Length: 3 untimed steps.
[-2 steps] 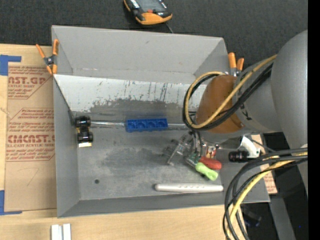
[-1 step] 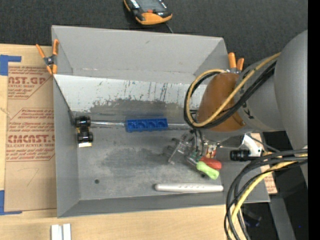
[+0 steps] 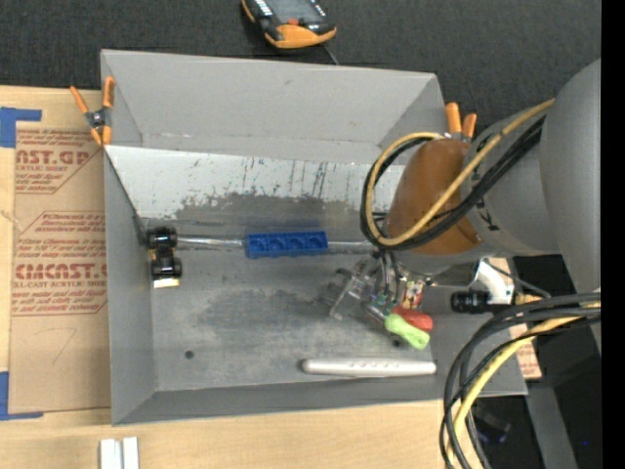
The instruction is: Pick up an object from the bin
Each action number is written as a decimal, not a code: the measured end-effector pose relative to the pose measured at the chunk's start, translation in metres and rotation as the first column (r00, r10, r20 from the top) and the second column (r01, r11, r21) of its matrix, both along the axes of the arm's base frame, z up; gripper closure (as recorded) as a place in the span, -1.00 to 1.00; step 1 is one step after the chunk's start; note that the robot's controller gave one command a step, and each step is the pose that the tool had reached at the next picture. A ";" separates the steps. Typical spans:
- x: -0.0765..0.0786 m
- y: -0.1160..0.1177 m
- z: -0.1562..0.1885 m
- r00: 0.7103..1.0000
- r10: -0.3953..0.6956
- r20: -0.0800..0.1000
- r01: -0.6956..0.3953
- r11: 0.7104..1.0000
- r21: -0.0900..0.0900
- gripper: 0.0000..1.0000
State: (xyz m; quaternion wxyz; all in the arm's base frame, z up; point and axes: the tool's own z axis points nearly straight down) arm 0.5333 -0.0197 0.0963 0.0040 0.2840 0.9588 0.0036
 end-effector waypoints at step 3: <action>0.000 0.001 0.014 1.000 0.001 0.000 -0.001 1.000 0.002 1.00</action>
Offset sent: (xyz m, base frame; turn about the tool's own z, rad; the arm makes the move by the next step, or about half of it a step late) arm 0.0002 0.0001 0.0138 -0.0002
